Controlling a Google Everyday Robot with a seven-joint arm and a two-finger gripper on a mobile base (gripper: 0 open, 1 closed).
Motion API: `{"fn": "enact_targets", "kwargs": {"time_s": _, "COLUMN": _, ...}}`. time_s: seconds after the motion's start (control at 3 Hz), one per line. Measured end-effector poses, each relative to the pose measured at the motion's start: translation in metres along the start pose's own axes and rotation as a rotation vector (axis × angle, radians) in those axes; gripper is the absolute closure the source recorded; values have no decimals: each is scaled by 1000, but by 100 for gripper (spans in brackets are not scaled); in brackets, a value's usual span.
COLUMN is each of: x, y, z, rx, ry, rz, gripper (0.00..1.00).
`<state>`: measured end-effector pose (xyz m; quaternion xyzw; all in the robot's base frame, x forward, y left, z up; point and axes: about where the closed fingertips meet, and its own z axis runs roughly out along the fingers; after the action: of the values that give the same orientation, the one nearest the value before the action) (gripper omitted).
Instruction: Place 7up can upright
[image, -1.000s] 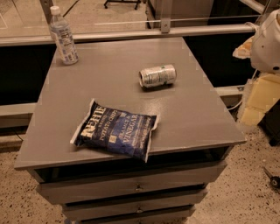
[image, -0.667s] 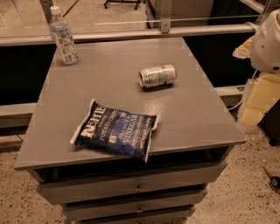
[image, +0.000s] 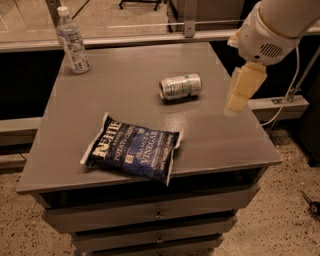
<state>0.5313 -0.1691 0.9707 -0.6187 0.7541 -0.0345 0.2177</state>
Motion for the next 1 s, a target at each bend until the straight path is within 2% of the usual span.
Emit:
{"fn": "enact_targets", "kwargs": {"time_s": 0.33, "x": -33, "y": -42, "z": 29, "rx": 22, "ry": -48, "rz": -21, "gripper": 0}}
{"fn": "enact_targets", "kwargs": {"time_s": 0.67, "x": -66, "y": -77, "z": 80, "rx": 8, "ry": -70, "rz": -39, "gripper": 0}}
{"fn": "enact_targets", "kwargs": {"time_s": 1.0, "x": -77, "y": -89, "z": 112, "rx": -14, "ry": -58, "rz": -51, "gripper": 0}}
